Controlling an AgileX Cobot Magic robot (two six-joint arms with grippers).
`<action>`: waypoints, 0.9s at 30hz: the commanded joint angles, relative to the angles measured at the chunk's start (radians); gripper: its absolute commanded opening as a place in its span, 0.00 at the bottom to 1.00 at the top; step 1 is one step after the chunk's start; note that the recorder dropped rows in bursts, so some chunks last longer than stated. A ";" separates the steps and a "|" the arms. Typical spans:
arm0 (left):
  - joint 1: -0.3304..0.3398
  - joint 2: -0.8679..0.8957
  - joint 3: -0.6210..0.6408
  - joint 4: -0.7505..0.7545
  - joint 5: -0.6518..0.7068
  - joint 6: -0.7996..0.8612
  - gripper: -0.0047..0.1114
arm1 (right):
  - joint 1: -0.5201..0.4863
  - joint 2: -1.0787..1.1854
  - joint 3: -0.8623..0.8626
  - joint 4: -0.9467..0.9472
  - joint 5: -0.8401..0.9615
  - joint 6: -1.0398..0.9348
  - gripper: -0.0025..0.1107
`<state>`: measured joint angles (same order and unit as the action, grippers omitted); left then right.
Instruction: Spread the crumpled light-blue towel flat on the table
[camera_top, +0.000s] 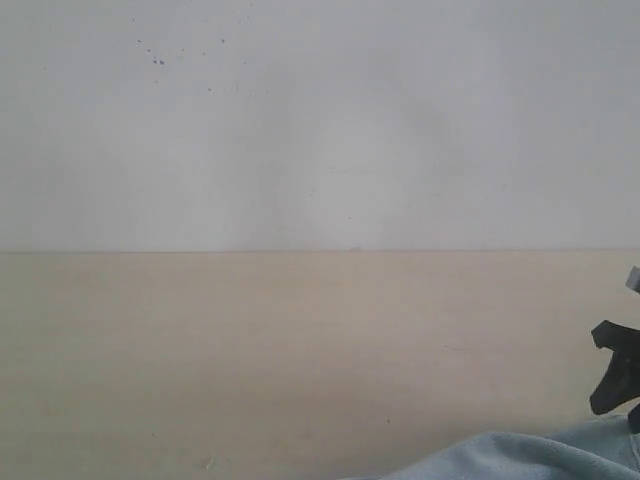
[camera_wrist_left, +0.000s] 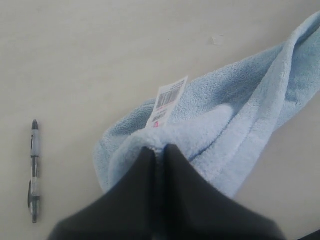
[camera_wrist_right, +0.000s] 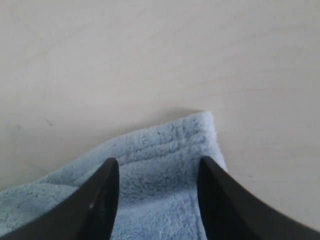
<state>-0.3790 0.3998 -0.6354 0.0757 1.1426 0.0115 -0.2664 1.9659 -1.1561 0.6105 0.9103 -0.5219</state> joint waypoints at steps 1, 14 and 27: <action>-0.006 -0.016 0.004 -0.009 -0.017 0.005 0.07 | -0.004 -0.001 -0.007 0.016 0.017 -0.024 0.44; -0.006 -0.016 0.004 -0.009 -0.017 0.005 0.07 | -0.004 -0.001 -0.007 -0.125 -0.043 0.122 0.44; -0.006 -0.015 0.004 -0.009 -0.020 0.005 0.07 | -0.004 0.022 0.019 -0.040 -0.067 0.012 0.37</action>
<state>-0.3790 0.3889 -0.6354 0.0757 1.1394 0.0115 -0.2664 1.9892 -1.1405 0.5415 0.8448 -0.4669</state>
